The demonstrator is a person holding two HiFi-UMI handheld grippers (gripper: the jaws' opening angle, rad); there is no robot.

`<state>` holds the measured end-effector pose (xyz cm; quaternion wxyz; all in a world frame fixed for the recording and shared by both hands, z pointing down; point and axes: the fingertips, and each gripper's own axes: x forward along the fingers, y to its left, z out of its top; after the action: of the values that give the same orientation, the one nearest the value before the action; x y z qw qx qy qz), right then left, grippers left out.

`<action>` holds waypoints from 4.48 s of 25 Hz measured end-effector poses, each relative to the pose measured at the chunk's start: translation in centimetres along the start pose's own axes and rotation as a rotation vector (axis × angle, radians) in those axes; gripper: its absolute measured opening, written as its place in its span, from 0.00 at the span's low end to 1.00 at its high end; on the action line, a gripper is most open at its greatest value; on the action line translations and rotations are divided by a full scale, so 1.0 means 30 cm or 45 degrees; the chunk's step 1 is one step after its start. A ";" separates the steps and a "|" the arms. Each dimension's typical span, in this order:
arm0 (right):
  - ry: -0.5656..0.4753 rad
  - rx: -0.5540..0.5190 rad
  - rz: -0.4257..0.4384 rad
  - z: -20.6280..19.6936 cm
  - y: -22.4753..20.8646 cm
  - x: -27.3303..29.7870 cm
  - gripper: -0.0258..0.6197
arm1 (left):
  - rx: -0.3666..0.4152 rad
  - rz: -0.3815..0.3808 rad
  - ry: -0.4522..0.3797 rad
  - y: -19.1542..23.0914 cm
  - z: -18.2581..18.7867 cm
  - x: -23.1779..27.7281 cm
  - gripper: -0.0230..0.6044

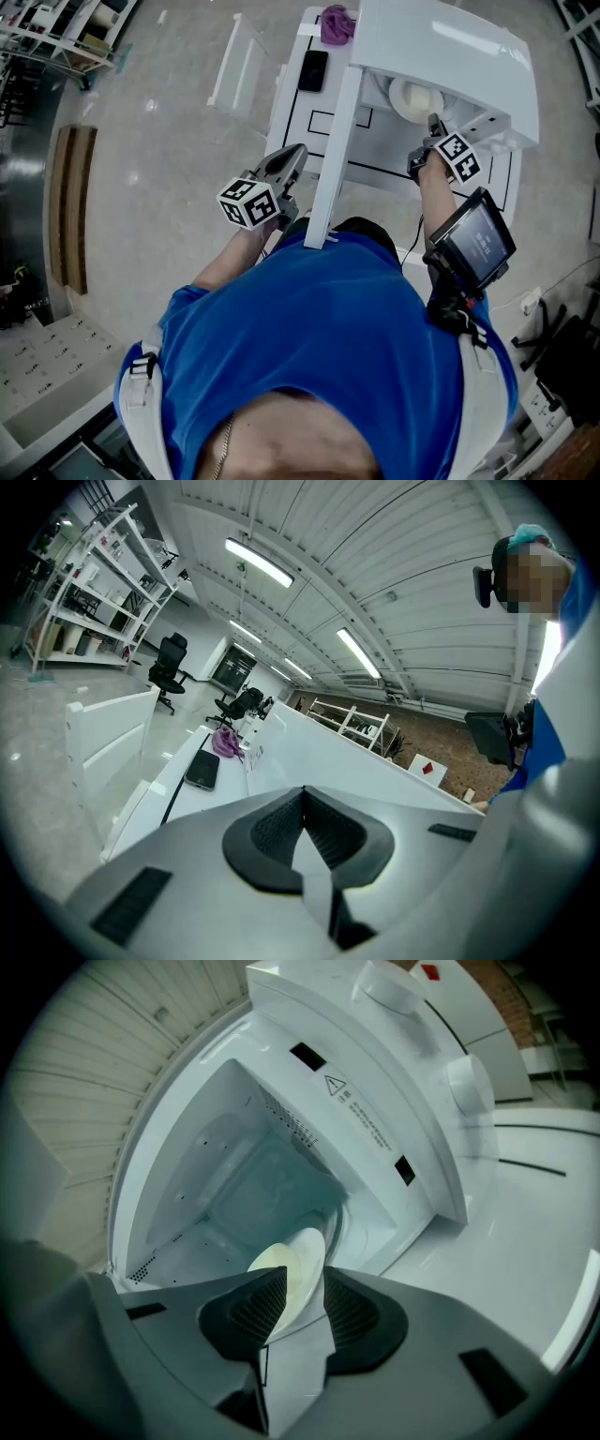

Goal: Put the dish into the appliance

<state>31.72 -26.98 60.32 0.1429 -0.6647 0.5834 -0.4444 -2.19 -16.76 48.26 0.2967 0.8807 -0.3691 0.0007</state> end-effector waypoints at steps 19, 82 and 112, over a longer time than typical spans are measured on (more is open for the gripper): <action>0.147 -0.983 0.030 -0.112 0.132 -0.032 0.19 | 0.019 -0.036 0.021 0.007 0.013 0.054 0.05; 0.310 -1.508 0.027 -0.116 0.200 0.159 0.23 | -0.036 0.092 0.014 0.049 -0.012 0.013 0.05; 0.161 -1.117 0.196 -0.090 0.244 -0.056 0.23 | -0.032 0.094 -0.015 0.016 -0.016 0.003 0.05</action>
<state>25.05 -26.62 55.94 -0.1556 -0.5887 0.7719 -0.1828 -2.33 -16.84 48.92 0.3054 0.8626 -0.4032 0.0018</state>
